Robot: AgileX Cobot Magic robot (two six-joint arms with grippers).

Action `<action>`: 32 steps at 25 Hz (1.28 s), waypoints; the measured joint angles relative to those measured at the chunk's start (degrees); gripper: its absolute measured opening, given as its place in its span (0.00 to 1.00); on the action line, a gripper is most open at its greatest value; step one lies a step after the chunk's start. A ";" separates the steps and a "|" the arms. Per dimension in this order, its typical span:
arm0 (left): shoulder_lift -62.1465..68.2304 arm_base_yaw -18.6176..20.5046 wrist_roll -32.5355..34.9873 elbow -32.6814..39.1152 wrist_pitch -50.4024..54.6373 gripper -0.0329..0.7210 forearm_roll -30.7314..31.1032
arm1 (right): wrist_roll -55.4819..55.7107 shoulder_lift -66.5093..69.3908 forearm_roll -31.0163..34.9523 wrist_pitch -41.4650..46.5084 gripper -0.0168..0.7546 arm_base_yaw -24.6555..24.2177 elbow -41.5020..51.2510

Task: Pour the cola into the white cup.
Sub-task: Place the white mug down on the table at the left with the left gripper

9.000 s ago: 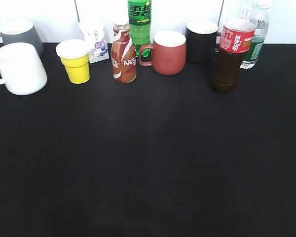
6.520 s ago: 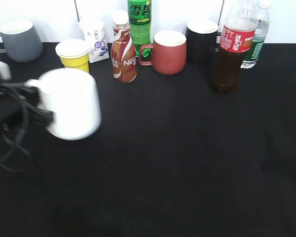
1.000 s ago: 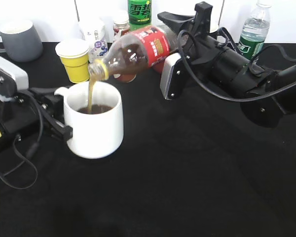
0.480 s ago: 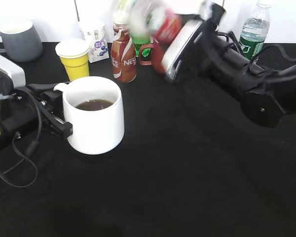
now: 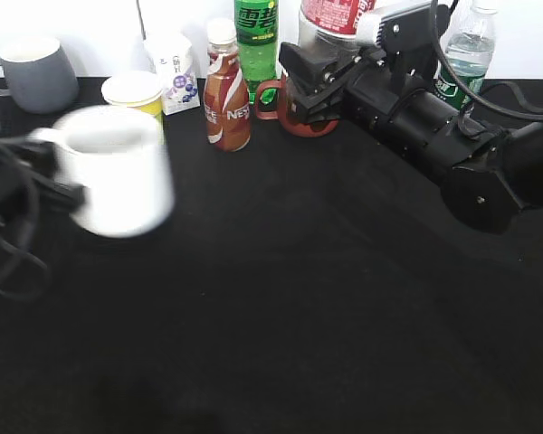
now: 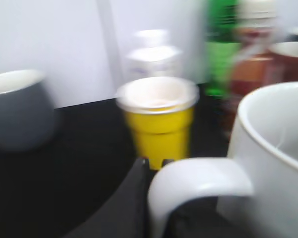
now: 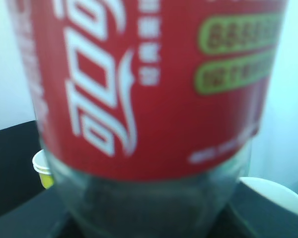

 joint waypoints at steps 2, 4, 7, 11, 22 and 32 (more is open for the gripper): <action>0.00 5.88 0.19 0.00 -0.15 0.10 -0.90 | 0.00 0.00 0.00 0.10 0.51 0.00 0.00; 0.34 12.29 0.34 0.00 -2.07 0.10 -1.52 | 0.00 0.00 0.00 0.10 0.51 0.00 0.00; 6.52 17.54 0.34 -1.79 -4.04 0.10 -1.94 | 0.00 0.00 0.00 0.15 0.51 0.00 0.00; 16.46 17.80 0.16 -9.93 -4.40 0.10 -1.73 | 0.00 0.00 1.98 0.15 0.51 0.00 0.00; 25.06 18.26 -0.32 -22.34 -5.69 0.23 -3.17 | 0.00 0.00 5.48 0.10 0.51 0.00 0.00; 11.46 13.88 -0.71 -3.63 -7.96 0.45 -3.23 | -2.88 -0.36 10.94 4.89 0.51 -1.52 0.00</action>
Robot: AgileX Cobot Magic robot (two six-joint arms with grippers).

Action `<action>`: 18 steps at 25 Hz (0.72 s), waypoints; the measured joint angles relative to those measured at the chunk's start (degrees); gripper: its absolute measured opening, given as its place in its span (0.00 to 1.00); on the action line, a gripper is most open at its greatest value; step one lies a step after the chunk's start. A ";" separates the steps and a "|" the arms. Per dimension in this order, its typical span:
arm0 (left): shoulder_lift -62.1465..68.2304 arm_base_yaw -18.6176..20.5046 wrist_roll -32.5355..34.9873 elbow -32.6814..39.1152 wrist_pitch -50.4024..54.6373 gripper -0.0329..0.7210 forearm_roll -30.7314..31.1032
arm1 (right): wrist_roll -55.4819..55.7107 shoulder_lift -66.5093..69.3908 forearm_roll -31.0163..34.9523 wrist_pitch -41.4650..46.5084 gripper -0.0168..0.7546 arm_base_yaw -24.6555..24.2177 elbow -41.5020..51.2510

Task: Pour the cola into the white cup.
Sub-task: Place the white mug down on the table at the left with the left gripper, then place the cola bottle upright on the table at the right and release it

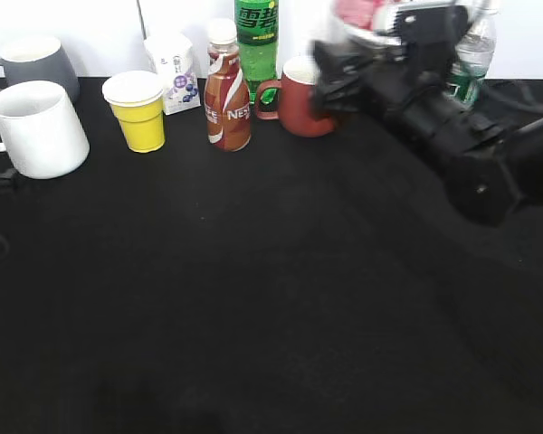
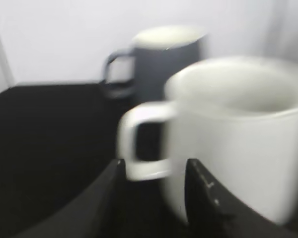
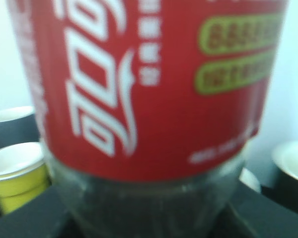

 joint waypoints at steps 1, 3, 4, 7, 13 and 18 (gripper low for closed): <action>-3.16 -1.95 0.00 1.92 0.00 0.45 0.05 | -1.54 0.00 1.14 0.56 0.51 -1.53 0.00; -9.62 -5.71 0.00 3.75 3.05 0.45 0.22 | -5.26 0.00 5.23 1.04 0.51 -4.71 0.00; -12.23 -7.44 0.00 3.82 5.89 0.45 0.33 | -6.92 0.00 6.77 1.39 0.51 -6.17 0.00; -17.73 -10.46 0.00 3.82 12.39 0.45 3.66 | -9.78 0.70 12.42 1.59 0.51 -8.88 0.00; -19.21 -10.78 0.00 3.82 17.87 0.45 6.58 | -9.91 12.36 13.58 -6.07 0.51 -9.00 -0.01; -19.21 -10.78 0.00 3.82 17.87 0.45 7.53 | -10.15 16.26 10.56 -10.10 0.57 -9.00 -2.87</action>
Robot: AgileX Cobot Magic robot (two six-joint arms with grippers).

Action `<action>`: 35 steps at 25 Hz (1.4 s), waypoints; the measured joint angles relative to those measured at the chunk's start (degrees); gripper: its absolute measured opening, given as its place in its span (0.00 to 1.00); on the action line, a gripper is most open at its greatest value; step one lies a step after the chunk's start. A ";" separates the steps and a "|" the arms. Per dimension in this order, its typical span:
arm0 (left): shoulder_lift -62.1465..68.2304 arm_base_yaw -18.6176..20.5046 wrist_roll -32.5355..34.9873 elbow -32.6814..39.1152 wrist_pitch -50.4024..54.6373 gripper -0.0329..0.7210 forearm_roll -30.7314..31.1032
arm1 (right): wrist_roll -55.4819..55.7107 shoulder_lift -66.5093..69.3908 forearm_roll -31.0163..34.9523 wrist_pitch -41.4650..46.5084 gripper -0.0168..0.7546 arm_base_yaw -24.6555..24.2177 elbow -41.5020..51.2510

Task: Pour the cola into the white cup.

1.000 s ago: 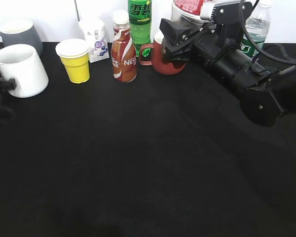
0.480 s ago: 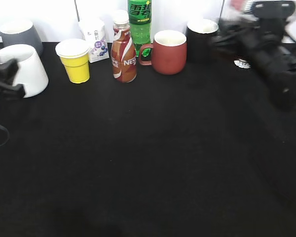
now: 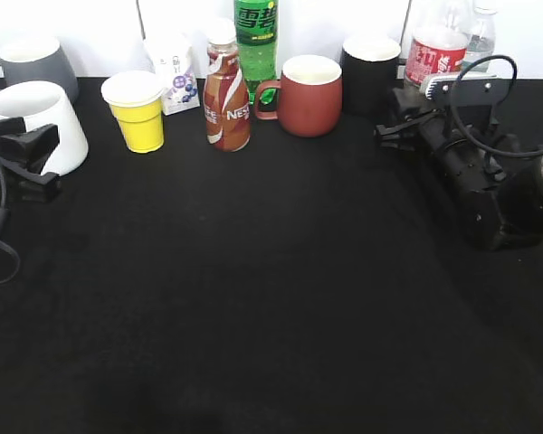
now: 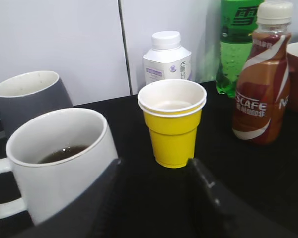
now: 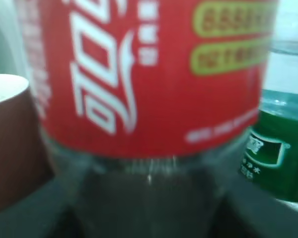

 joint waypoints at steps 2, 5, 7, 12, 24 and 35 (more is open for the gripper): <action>0.00 0.00 0.00 0.00 0.00 0.45 0.05 | 0.00 0.00 0.62 1.16 0.79 0.00 0.19; 0.00 0.00 0.00 0.00 0.00 0.45 0.05 | 0.00 -2.22 0.93 1.64 0.87 0.00 3.06; 0.00 0.00 0.00 0.00 0.39 0.45 0.05 | 0.00 -4.58 0.82 1.64 0.87 0.00 7.71; -2.31 -0.05 0.00 -2.23 10.46 0.45 0.00 | 0.00 -20.78 0.09 9.83 0.84 0.00 16.22; -18.94 -0.05 -0.85 -30.53 120.15 0.62 -0.99 | 0.00 -65.89 -1.09 121.60 0.79 0.00 8.42; -70.41 -0.05 -3.85 -19.04 121.41 0.73 -2.96 | 5.36 -112.93 -11.53 138.11 0.79 0.00 15.01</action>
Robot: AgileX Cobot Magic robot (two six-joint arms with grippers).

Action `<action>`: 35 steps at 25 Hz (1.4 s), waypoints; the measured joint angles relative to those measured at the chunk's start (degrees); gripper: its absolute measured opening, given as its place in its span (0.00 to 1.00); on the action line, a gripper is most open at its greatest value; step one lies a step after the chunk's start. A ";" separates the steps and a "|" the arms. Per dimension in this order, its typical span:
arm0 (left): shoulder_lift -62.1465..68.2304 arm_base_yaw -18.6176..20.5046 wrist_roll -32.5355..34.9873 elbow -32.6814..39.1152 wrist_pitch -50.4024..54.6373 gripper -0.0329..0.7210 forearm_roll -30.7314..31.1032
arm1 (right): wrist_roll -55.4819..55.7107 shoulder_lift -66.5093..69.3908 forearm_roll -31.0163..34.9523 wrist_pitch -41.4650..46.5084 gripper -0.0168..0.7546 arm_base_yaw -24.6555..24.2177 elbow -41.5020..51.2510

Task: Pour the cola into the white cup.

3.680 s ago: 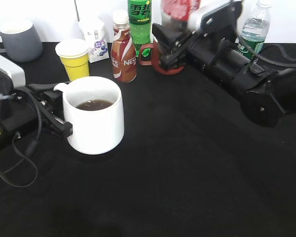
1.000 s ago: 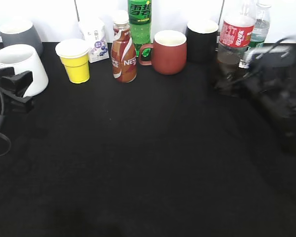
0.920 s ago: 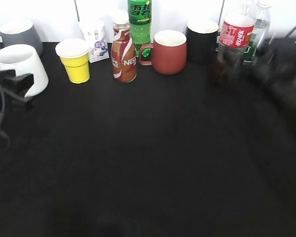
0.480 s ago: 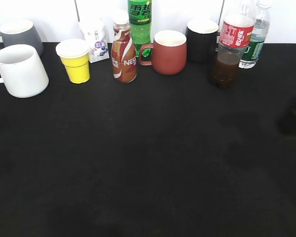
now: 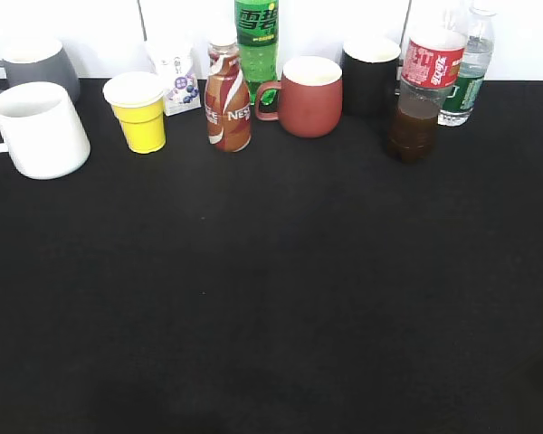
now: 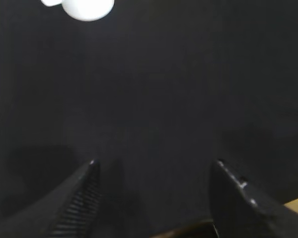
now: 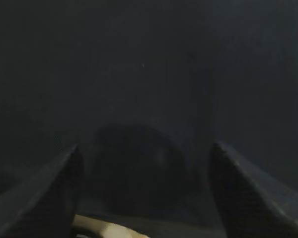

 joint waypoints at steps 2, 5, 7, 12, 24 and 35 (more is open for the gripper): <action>-3.82 0.00 0.00 3.84 -1.13 0.73 0.00 | 0.00 -6.26 -0.07 -1.45 0.79 0.00 6.04; -4.15 0.00 0.00 7.72 -6.97 0.73 0.00 | -0.33 -9.08 0.46 -5.93 0.79 0.00 10.85; -4.15 0.00 0.00 9.93 -8.48 0.73 -0.06 | -0.57 -9.08 0.80 -6.76 0.79 0.00 10.85; -4.15 0.00 -0.03 9.99 -8.86 0.73 -0.06 | -0.64 -9.08 0.91 -6.87 0.79 0.00 10.85; -9.50 8.71 -0.03 9.99 -8.97 0.72 -0.12 | -0.75 -9.08 1.04 -6.88 0.78 -9.48 10.85; -16.18 14.87 -0.03 10.17 -9.03 0.54 -0.27 | -0.87 -15.97 1.16 -6.93 0.78 -13.64 10.89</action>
